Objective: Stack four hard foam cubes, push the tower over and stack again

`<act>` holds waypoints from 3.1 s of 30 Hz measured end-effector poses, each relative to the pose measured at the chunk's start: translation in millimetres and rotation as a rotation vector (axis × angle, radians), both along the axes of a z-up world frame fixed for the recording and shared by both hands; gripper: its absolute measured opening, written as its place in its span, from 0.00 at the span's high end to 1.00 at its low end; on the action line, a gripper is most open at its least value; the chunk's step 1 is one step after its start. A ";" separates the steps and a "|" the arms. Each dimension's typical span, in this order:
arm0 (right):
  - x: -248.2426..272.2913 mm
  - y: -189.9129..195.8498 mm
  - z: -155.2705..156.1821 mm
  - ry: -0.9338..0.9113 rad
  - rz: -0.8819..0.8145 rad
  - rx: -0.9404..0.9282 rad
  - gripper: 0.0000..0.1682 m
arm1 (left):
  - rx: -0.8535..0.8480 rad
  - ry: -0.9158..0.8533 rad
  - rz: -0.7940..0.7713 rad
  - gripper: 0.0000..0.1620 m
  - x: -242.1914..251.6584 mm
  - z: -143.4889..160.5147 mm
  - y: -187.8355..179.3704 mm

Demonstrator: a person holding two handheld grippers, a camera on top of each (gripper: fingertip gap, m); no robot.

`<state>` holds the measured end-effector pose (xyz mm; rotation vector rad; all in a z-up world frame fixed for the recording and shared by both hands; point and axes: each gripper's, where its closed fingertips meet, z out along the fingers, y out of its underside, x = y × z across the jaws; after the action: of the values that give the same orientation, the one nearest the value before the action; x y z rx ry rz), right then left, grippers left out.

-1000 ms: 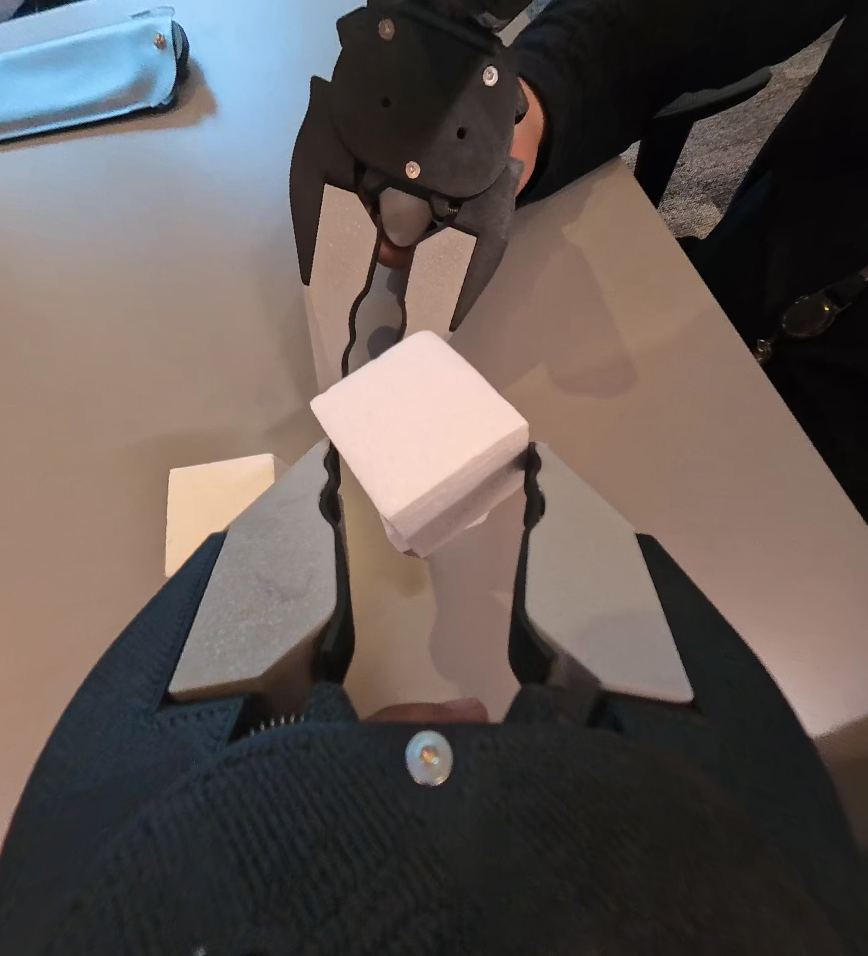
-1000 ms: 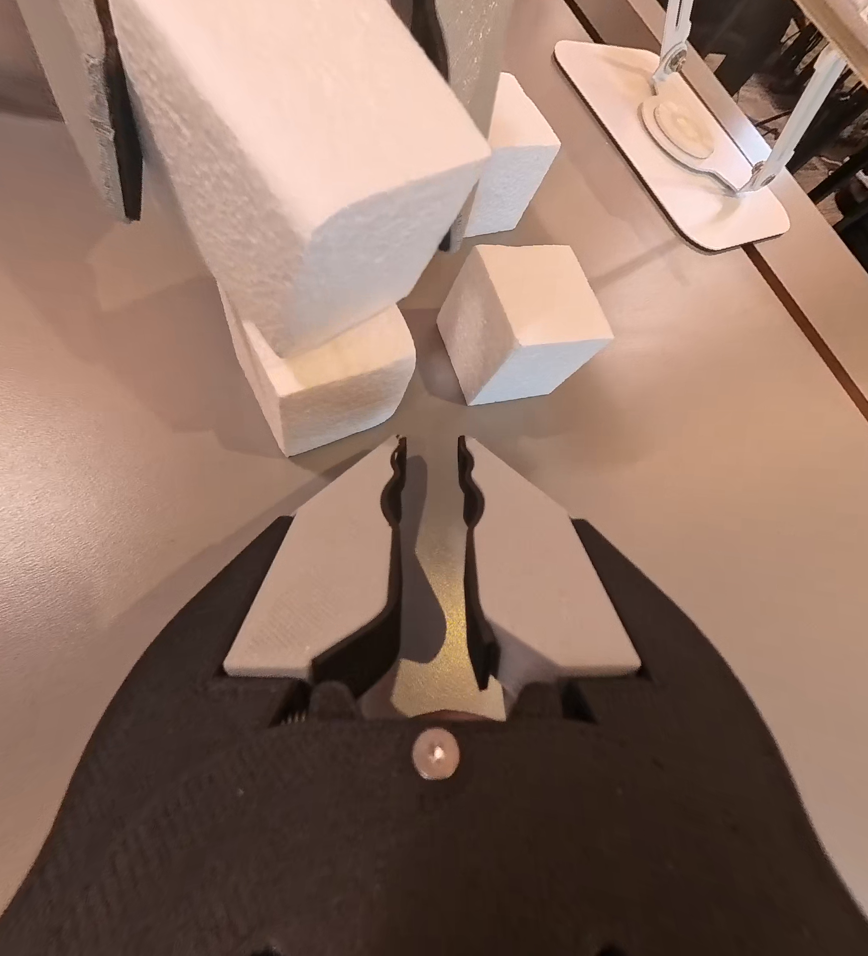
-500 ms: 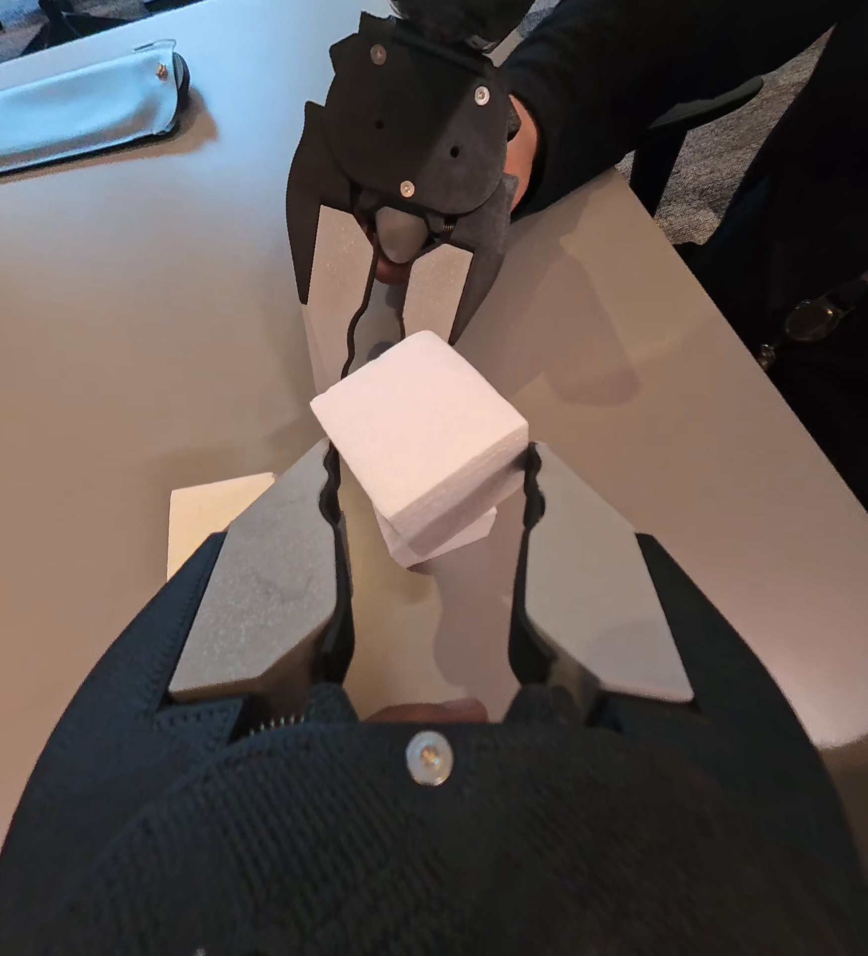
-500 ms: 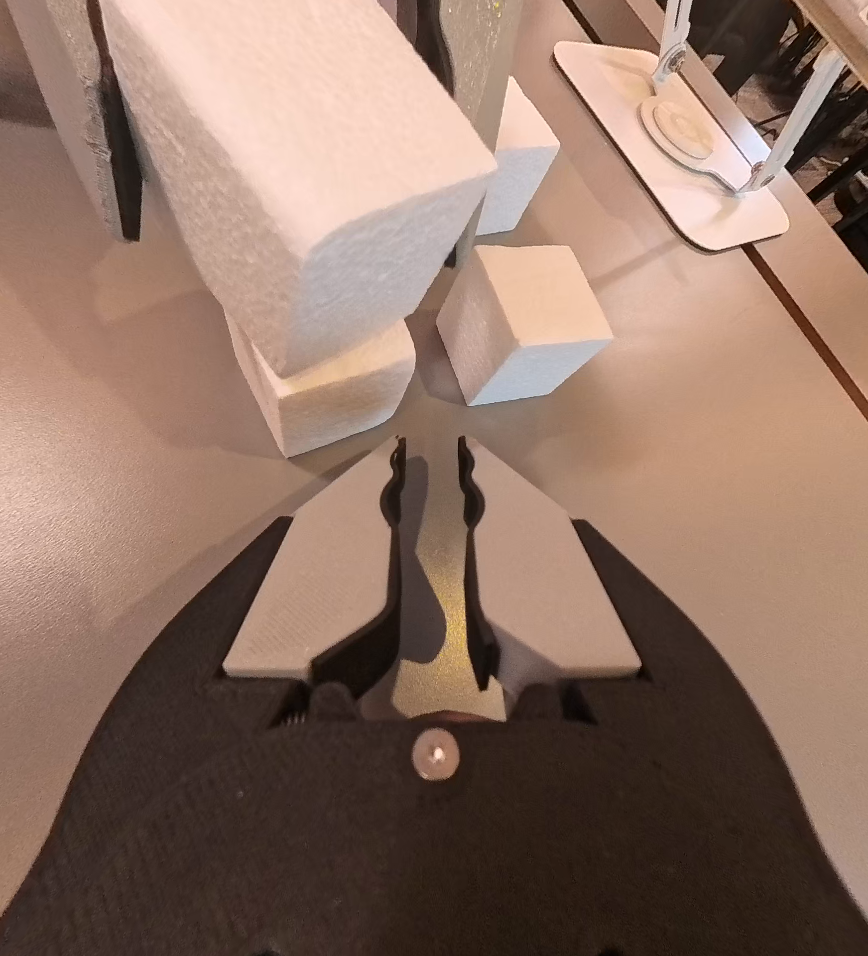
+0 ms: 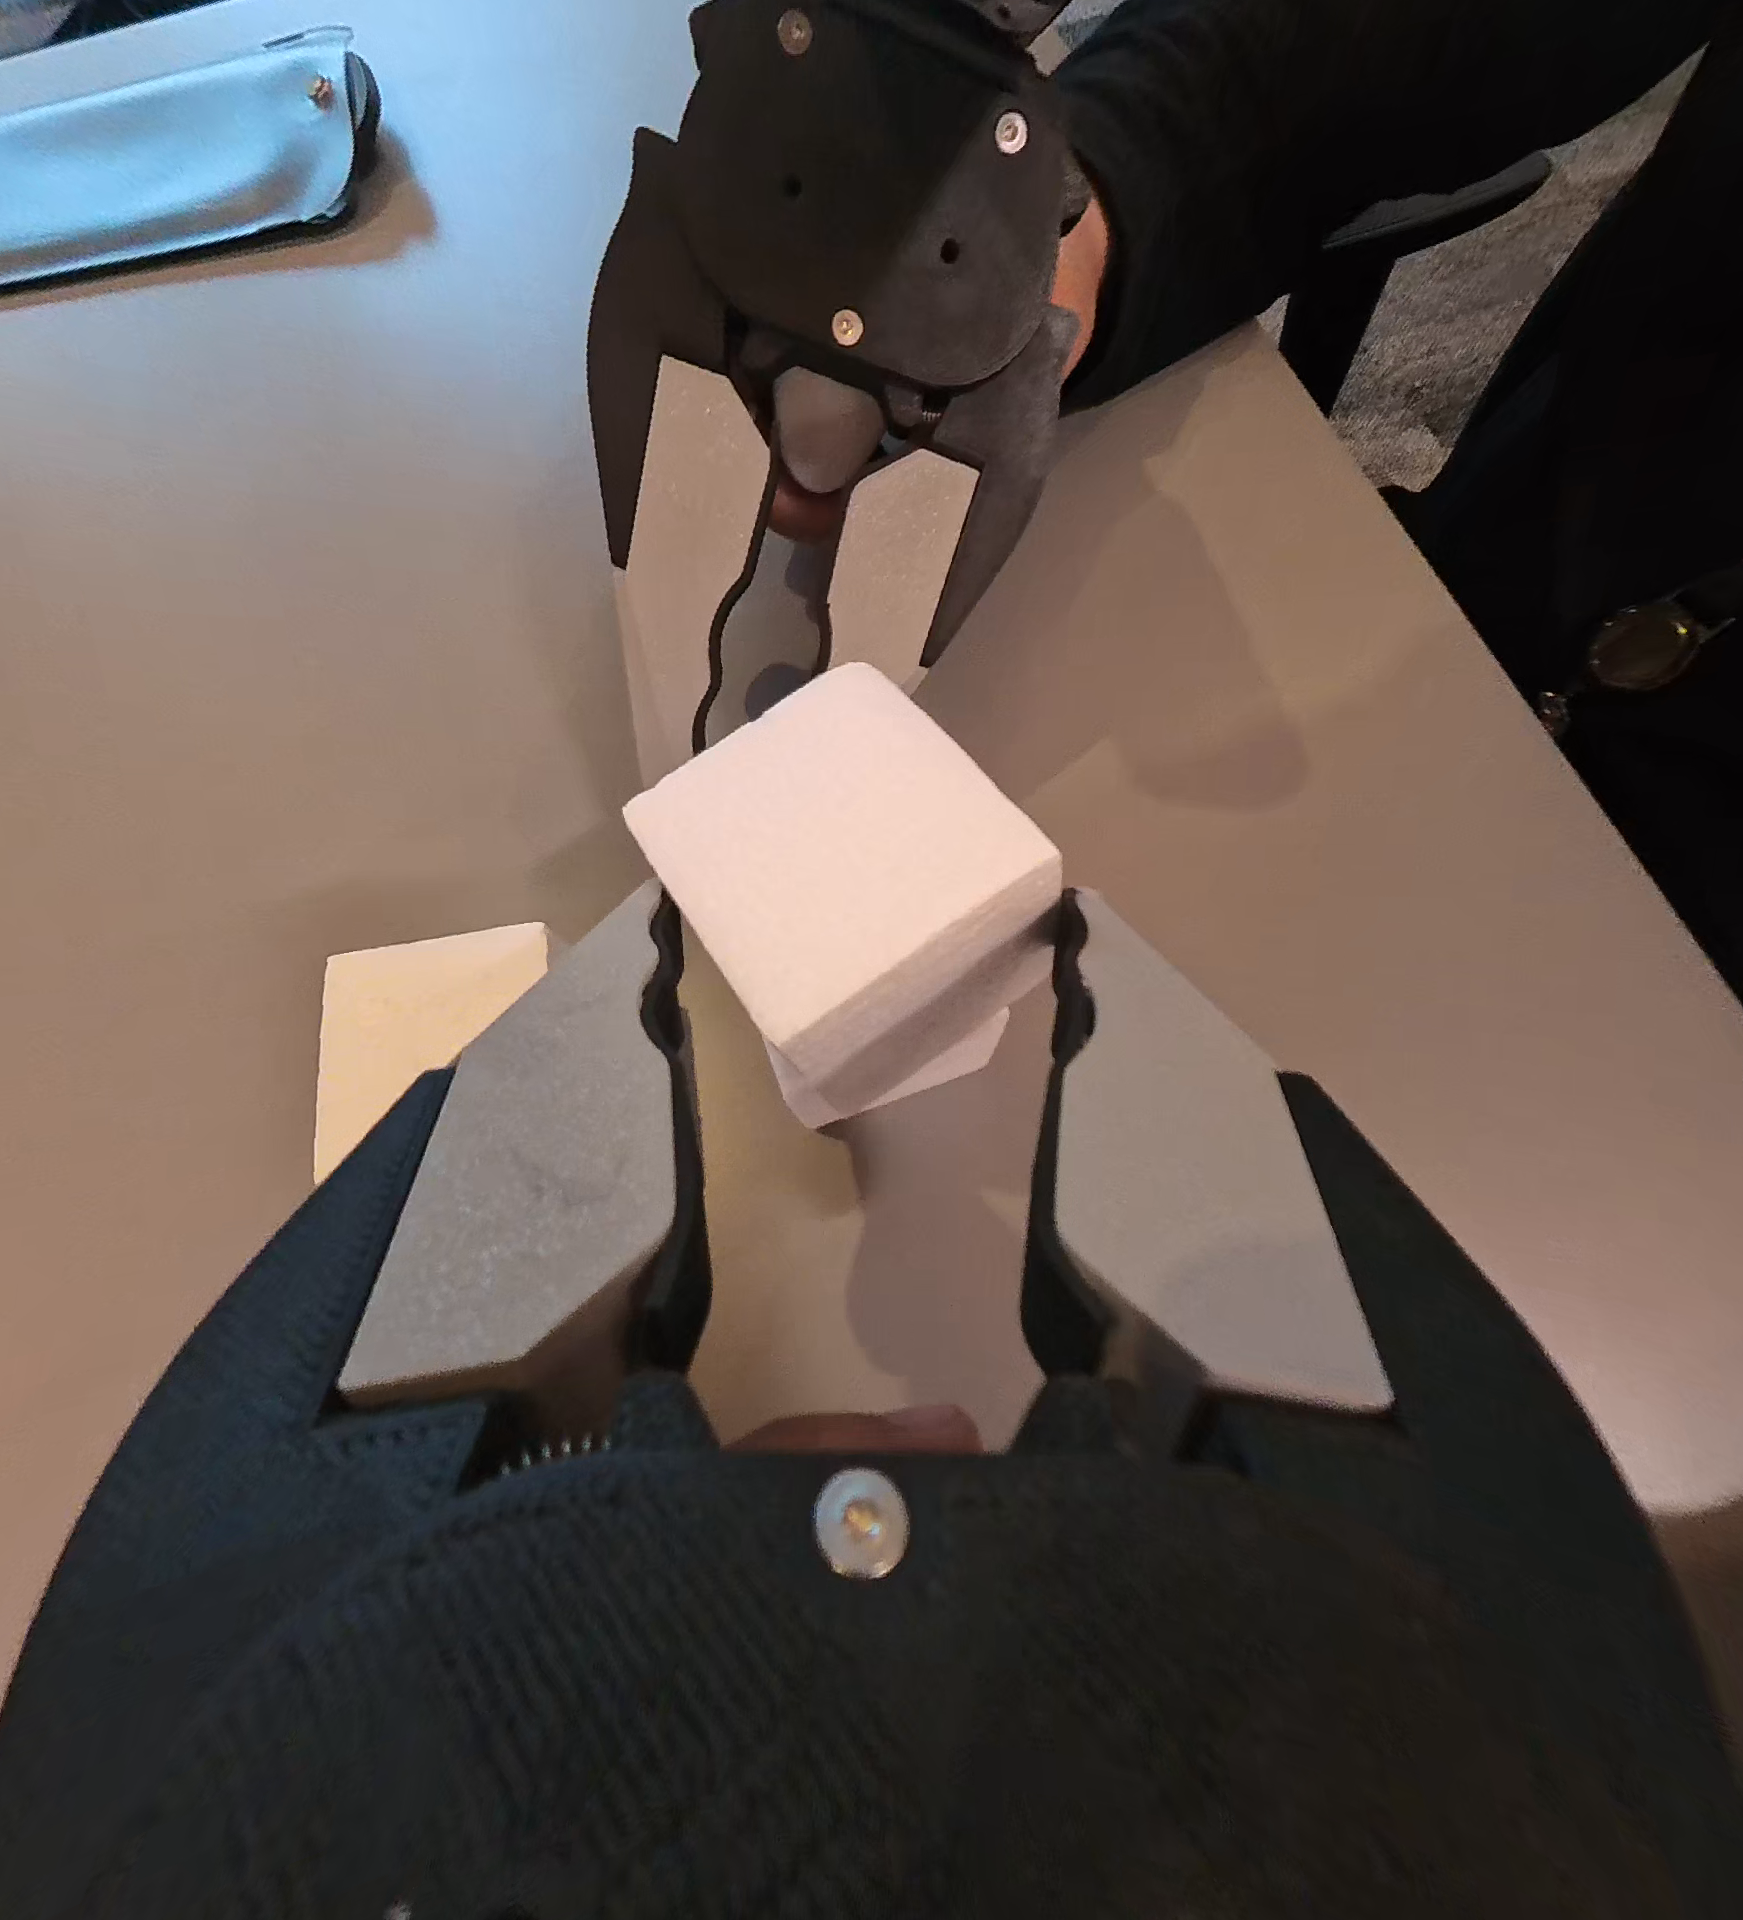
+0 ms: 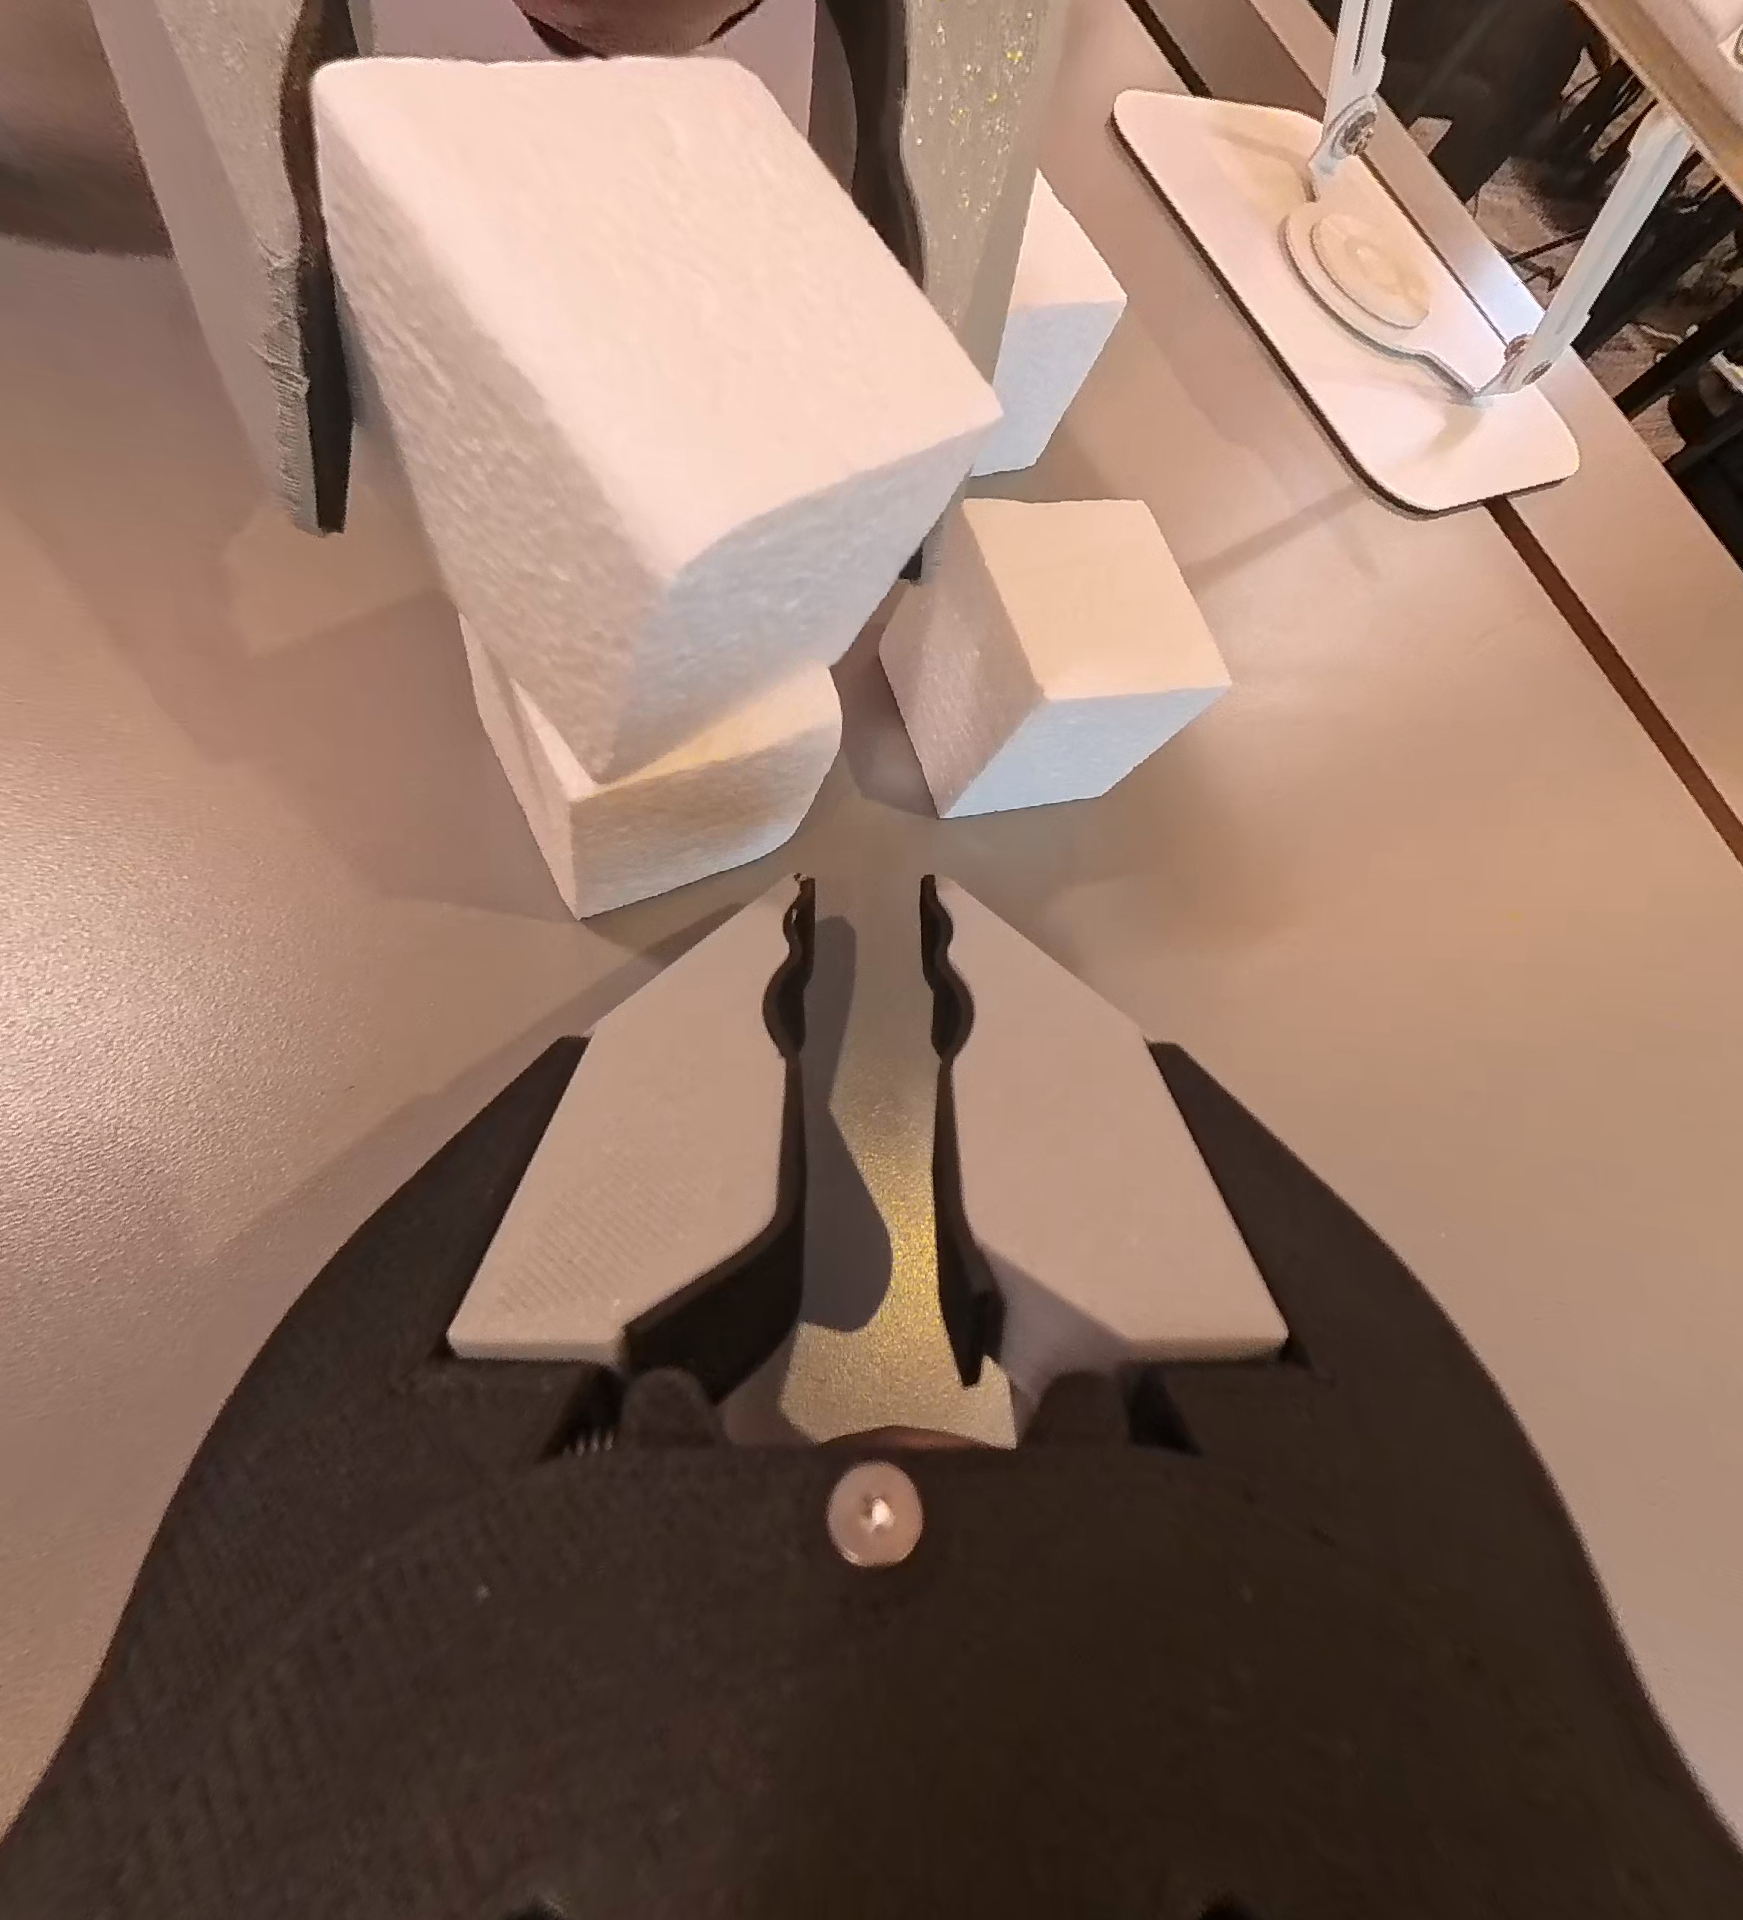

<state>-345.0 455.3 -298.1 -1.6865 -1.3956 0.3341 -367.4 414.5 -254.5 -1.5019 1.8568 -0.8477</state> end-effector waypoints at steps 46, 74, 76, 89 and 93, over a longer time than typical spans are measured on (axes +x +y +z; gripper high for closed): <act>-39.0 61.9 3.6 0.106 0.225 -0.179 0.68 | -0.129 -0.369 0.889 0.43 -136.6 20.8 81.6; -24.1 -17.0 126.3 0.317 0.286 -0.167 0.68 | -0.184 -0.423 1.087 0.47 -168.7 13.5 105.9; -27.4 -22.5 122.3 0.286 0.299 -0.159 0.67 | -0.202 -0.428 1.099 0.47 -172.1 11.2 107.5; -28.7 -31.7 114.2 0.196 0.290 -0.129 0.68 | -0.190 -0.343 1.091 0.47 -165.8 -2.8 106.8; -29.5 -32.1 110.4 0.187 0.290 -0.143 0.67 | -0.196 -0.343 1.090 0.48 -165.2 -3.3 106.5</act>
<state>-374.5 423.2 -187.6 -1.5194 -1.5035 0.7513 -532.6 521.0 -257.8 -1.9775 0.5272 -0.6585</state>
